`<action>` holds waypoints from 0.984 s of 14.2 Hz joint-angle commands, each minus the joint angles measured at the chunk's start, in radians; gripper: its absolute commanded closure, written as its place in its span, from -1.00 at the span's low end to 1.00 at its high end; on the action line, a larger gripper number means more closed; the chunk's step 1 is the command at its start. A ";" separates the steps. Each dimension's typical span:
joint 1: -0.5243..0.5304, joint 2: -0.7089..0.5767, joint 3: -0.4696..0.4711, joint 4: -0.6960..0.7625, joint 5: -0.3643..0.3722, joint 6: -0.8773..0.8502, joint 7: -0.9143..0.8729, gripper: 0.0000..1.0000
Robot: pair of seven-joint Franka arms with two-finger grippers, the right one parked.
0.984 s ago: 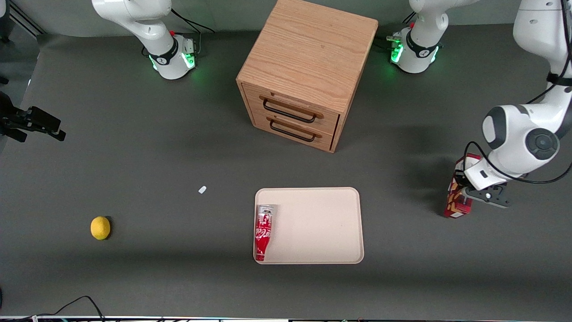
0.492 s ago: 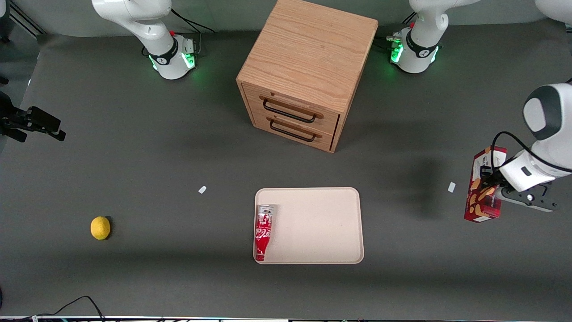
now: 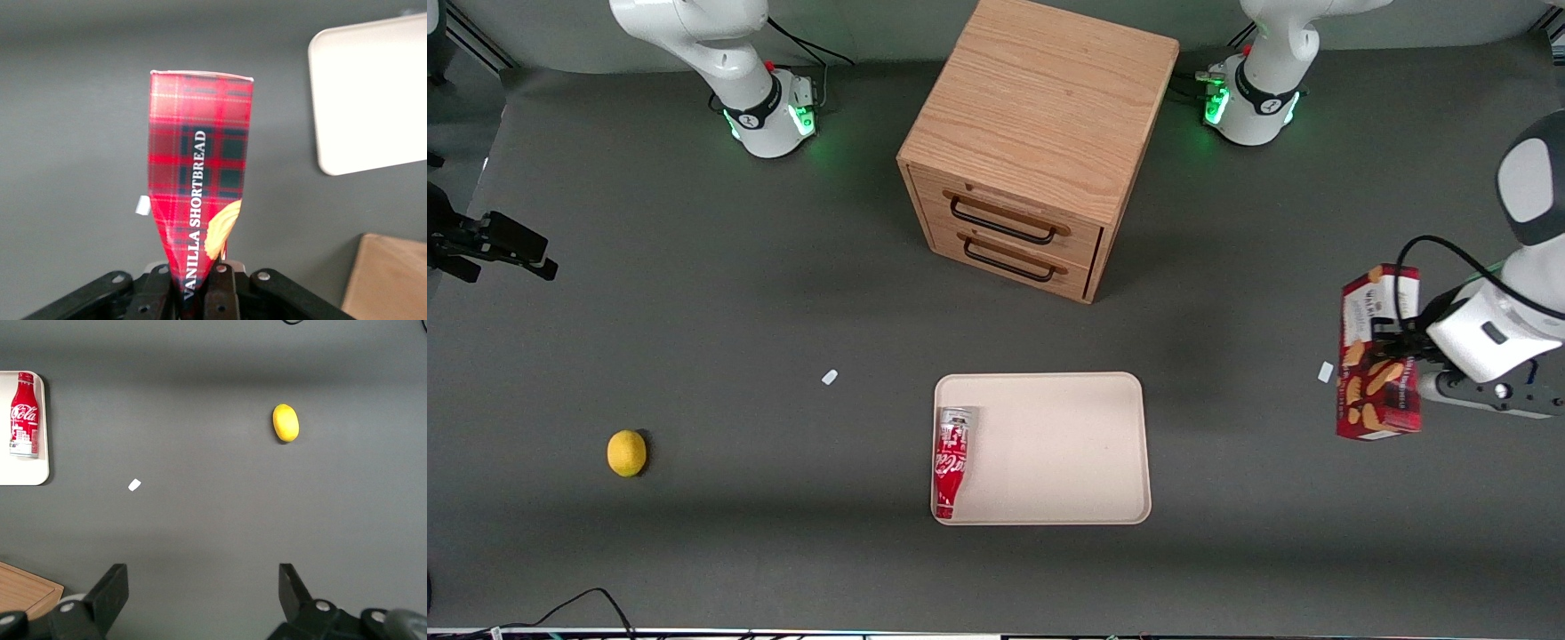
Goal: Place red cookie box on tray
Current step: 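Carry the held cookie box over the white tray beside the can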
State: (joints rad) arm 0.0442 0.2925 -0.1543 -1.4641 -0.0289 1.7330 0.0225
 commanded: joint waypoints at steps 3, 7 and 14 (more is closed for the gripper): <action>-0.121 0.186 -0.053 0.212 -0.006 -0.001 -0.345 1.00; -0.245 0.358 -0.051 0.265 0.067 0.187 -0.495 1.00; -0.334 0.533 -0.037 0.263 0.155 0.379 -0.550 1.00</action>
State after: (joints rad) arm -0.2543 0.7830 -0.2114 -1.2486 0.0879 2.0997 -0.4762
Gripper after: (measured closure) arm 0.859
